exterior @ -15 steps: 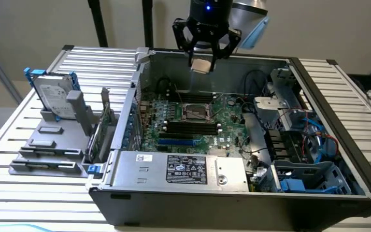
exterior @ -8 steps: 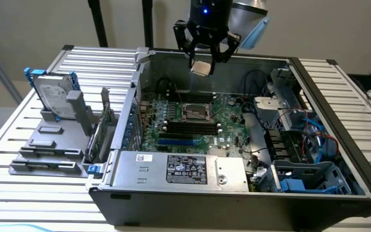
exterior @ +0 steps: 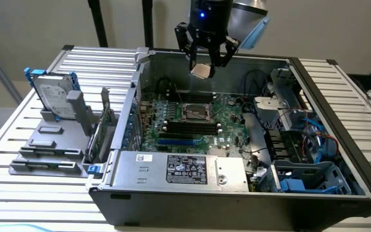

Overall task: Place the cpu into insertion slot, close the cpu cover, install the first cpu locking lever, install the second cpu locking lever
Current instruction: 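Place the cpu into insertion slot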

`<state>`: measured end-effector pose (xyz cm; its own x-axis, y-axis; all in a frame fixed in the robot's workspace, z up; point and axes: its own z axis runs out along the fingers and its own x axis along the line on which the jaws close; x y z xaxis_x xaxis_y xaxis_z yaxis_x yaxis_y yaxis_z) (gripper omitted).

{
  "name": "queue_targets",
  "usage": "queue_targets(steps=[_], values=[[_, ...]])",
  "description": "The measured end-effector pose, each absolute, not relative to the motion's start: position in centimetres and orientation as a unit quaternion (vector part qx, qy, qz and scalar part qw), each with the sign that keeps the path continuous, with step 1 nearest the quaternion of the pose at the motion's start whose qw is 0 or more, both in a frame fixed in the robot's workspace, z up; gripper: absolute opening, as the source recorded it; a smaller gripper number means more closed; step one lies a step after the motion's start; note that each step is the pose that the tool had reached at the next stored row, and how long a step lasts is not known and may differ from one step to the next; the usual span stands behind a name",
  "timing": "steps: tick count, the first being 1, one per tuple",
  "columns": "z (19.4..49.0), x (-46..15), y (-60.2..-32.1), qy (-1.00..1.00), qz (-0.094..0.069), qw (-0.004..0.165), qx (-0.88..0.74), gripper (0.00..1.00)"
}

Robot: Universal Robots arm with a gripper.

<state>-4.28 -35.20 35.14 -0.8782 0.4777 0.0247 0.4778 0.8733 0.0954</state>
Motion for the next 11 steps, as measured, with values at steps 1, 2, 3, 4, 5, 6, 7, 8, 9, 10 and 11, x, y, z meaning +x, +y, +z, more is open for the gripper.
queue_targets(steps=[1,2,3,4,5,6,7,8,9,10,11], values=[[35.05,-4.28,-35.20,-0.966,-0.049,0.000,-0.255,0.55],[34.95,-4.27,-35.20,-0.964,-0.049,0.000,-0.263,0.55],[34.86,-4.27,-35.20,-0.961,-0.049,-0.001,-0.271,0.55],[34.77,-4.28,-35.20,-0.959,-0.049,-0.001,-0.278,0.55],[34.67,-4.28,-35.20,-0.957,-0.049,-0.001,-0.286,0.55],[34.58,-4.28,-35.20,-0.955,-0.049,-0.001,-0.294,0.55],[34.48,-4.28,-35.20,-0.952,-0.049,-0.002,-0.301,0.55],[34.38,-4.28,-35.20,-0.950,-0.049,-0.002,-0.309,0.55],[34.29,-4.28,-35.20,-0.947,-0.049,-0.002,-0.317,0.55],[34.20,-4.28,-35.20,-0.945,-0.049,-0.002,-0.324,0.55],[34.11,-4.28,-35.20,-0.942,-0.049,-0.003,-0.332,0.55]])
